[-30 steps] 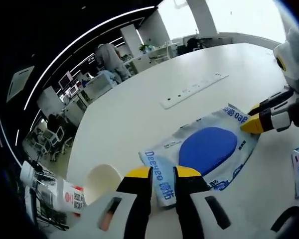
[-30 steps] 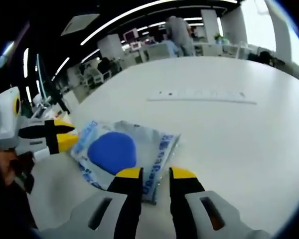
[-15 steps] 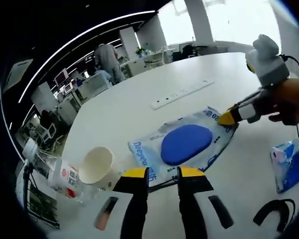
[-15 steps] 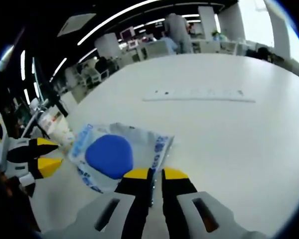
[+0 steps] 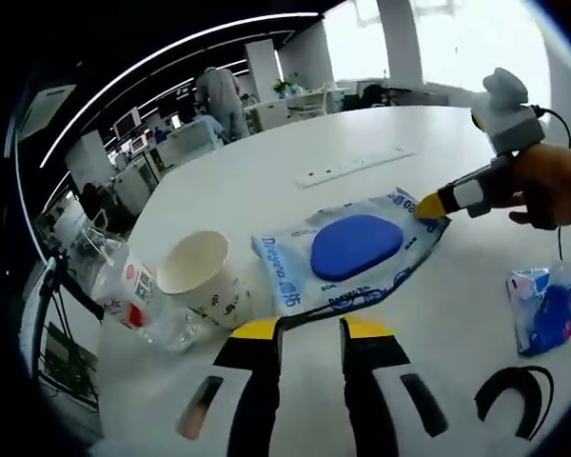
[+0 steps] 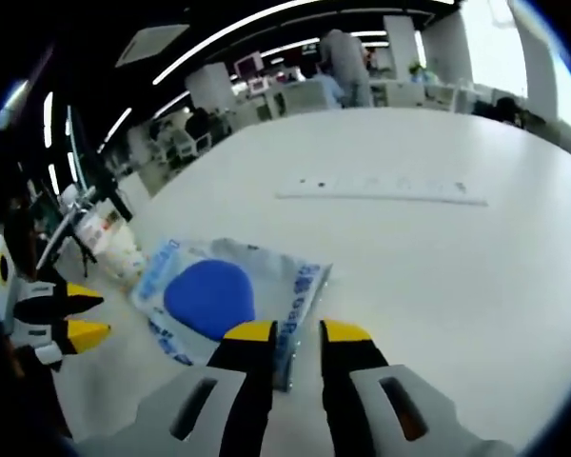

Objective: Arrange the tabletop items into an orderly group along one side of the table until the central work area is clear of visible clutter.

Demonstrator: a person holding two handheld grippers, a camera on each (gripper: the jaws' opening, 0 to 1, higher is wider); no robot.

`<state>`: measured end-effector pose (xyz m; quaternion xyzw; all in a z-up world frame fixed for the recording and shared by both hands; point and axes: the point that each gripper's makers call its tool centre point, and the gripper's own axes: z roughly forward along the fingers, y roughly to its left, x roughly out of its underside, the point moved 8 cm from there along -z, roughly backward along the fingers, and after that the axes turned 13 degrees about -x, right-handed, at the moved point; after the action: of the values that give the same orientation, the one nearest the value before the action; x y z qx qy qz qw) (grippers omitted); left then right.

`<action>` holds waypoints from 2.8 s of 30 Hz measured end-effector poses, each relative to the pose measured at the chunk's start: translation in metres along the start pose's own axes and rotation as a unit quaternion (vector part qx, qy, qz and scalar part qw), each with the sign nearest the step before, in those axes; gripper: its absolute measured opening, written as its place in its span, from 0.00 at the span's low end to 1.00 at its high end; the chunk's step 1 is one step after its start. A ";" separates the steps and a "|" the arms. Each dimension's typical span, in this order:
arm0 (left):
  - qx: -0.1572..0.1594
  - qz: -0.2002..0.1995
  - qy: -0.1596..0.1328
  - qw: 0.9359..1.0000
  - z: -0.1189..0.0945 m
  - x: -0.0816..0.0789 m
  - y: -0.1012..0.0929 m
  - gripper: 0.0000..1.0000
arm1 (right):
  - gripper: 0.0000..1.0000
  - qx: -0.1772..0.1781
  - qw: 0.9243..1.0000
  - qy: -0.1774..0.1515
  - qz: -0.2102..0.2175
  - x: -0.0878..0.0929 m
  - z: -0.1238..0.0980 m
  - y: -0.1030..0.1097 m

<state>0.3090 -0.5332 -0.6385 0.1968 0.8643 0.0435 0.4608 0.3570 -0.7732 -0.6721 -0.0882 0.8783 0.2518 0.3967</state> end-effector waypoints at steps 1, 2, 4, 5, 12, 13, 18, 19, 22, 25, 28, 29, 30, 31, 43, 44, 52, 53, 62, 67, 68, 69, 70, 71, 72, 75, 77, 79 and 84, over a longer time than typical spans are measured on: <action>-0.002 0.001 0.001 1.000 -0.002 0.000 0.000 0.28 | 0.20 -0.002 1.000 -0.006 0.005 -0.001 -0.002 -0.001; -0.001 0.001 0.000 1.000 -0.005 -0.001 -0.001 0.28 | 0.21 -0.004 1.000 -0.005 0.005 -0.002 -0.004 -0.001; 0.008 -0.012 -0.010 1.000 -0.009 -0.003 -0.004 0.29 | 0.21 -0.003 1.000 -0.005 -0.001 -0.003 -0.008 -0.001; 0.009 -0.014 -0.011 1.000 -0.010 -0.004 -0.005 0.30 | 0.21 -0.003 1.000 -0.005 -0.002 -0.004 -0.010 -0.001; 0.029 -0.028 -0.021 0.999 -0.015 -0.004 -0.011 0.34 | 0.34 0.001 0.998 0.002 -0.057 -0.004 -0.030 -0.001; 0.030 -0.027 -0.022 0.999 -0.016 -0.004 -0.013 0.34 | 0.34 0.001 0.998 0.002 -0.061 -0.003 -0.033 0.000; 0.039 -0.033 -0.016 0.999 -0.021 0.004 -0.015 0.36 | 0.35 0.003 0.997 0.004 -0.071 0.003 -0.047 -0.001; 0.041 -0.034 -0.015 0.998 -0.022 0.006 -0.015 0.37 | 0.36 0.003 0.997 0.006 -0.073 0.005 -0.049 -0.001; 0.052 -0.035 -0.015 0.998 -0.027 0.010 -0.019 0.39 | 0.41 -0.003 0.994 0.032 -0.105 0.013 -0.054 0.000; 0.071 -0.045 -0.020 0.996 -0.030 0.012 -0.023 0.43 | 0.43 -0.008 0.993 0.038 -0.114 0.020 -0.061 0.002; 0.082 -0.047 -0.028 0.995 -0.033 0.012 -0.024 0.47 | 0.54 -0.024 0.992 0.037 -0.118 0.025 -0.067 0.007; 0.086 -0.047 -0.032 0.995 -0.035 0.011 -0.025 0.48 | 0.57 -0.026 0.991 0.045 -0.127 0.028 -0.069 0.008; 0.088 -0.048 -0.034 0.994 -0.035 0.011 -0.025 0.49 | 0.57 -0.025 0.990 0.051 -0.132 0.030 -0.071 0.008; 0.092 -0.050 -0.037 0.994 -0.037 0.011 -0.026 0.50 | 0.57 -0.024 0.989 0.052 -0.137 0.031 -0.074 0.009; 0.137 -0.025 -0.081 0.987 -0.056 0.004 -0.038 0.69 | 0.78 -0.029 0.988 0.050 -0.142 0.045 -0.104 0.014; 0.139 -0.015 -0.088 0.986 -0.060 0.003 -0.040 0.71 | 0.80 -0.028 0.988 0.049 -0.141 0.046 -0.107 0.014; 0.183 -0.008 -0.110 0.977 -0.074 0.004 -0.057 0.86 | 0.90 -0.029 0.990 0.047 -0.126 0.060 -0.130 0.015; 0.185 -0.007 -0.111 0.976 -0.075 0.004 -0.059 0.89 | 0.91 -0.029 0.991 0.046 -0.125 0.061 -0.133 0.016; 0.199 0.008 -0.106 0.974 -0.083 0.008 -0.066 0.99 | 1.00 -0.014 0.993 0.035 -0.110 0.075 -0.167 0.013; 0.205 0.012 -0.108 0.973 -0.090 0.007 -0.068 0.99 | 1.00 -0.003 0.995 0.038 -0.087 0.094 -0.187 0.012; 0.208 0.010 -0.108 0.972 -0.091 0.007 -0.068 0.99 | 1.00 -0.003 0.996 0.038 -0.083 0.098 -0.189 0.013; 0.210 0.006 -0.107 0.972 -0.092 0.008 -0.070 0.99 | 1.00 -0.002 0.996 0.035 -0.079 0.102 -0.192 0.014; 0.213 0.004 -0.104 0.971 -0.093 0.009 -0.071 0.99 | 1.00 -0.002 0.997 0.033 -0.070 0.107 -0.196 0.016; 0.217 0.004 -0.101 0.971 -0.094 0.010 -0.073 0.99 | 1.00 -0.002 0.997 0.033 -0.065 0.111 -0.198 0.018; 0.221 0.003 -0.098 0.970 -0.096 0.012 -0.076 0.99 | 1.00 -0.001 0.998 0.032 -0.061 0.116 -0.201 0.021; 0.229 0.017 -0.091 0.969 -0.098 0.014 -0.084 0.99 | 1.00 0.003 0.998 0.027 -0.048 0.125 -0.209 0.024; 0.233 0.012 -0.085 0.969 -0.099 0.015 -0.090 0.99 | 1.00 0.008 0.999 0.017 -0.028 0.130 -0.217 0.025; 0.239 0.014 -0.083 0.967 -0.101 0.015 -0.097 0.99 | 1.00 0.014 1.000 0.008 -0.017 0.135 -0.224 0.026; 0.252 0.027 -0.077 0.964 -0.103 0.014 -0.111 0.99 | 1.00 0.025 1.000 0.002 0.003 0.148 -0.239 0.025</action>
<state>0.1847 -0.6190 -0.6196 0.3327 0.8035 -0.1789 0.4602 0.0931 -0.8672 -0.6388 -0.0757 0.8854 0.2310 0.3961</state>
